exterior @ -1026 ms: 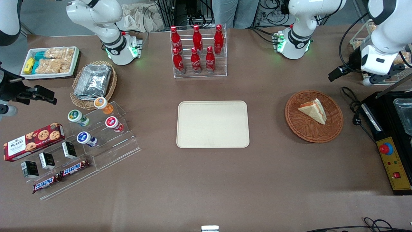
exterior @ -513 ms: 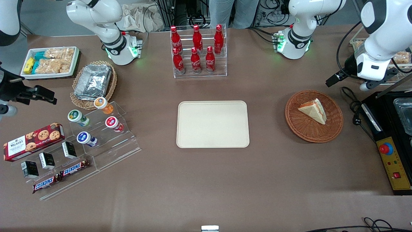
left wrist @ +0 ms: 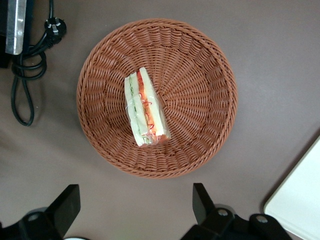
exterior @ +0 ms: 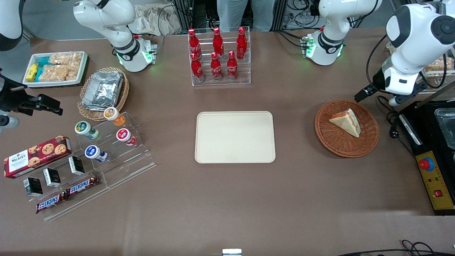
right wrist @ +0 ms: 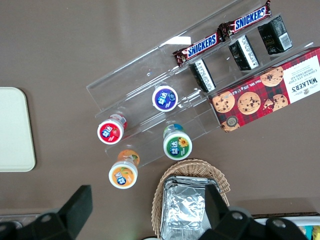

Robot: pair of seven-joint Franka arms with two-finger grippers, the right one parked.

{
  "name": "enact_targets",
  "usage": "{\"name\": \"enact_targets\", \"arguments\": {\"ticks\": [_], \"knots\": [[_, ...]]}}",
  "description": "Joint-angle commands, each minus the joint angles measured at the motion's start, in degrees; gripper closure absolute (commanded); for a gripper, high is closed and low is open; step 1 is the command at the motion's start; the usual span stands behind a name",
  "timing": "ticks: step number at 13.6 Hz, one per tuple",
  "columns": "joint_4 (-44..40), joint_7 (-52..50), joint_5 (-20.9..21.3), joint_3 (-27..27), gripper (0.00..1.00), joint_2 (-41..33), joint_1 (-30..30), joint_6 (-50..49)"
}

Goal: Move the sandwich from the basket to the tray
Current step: 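Move the open left gripper down over the wrapped sandwich in the basket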

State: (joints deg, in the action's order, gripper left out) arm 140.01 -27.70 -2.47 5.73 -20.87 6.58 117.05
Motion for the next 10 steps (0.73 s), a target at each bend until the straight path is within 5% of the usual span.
{"name": "enact_targets", "arguments": {"ticks": [1, 10], "knots": [[3.9, -0.8, -0.3, 0.4, 0.00, -1.1, 0.3, 4.5], [9.1, -3.1, -0.3, 0.5, 0.00, 4.2, 0.2, 16.5]]}}
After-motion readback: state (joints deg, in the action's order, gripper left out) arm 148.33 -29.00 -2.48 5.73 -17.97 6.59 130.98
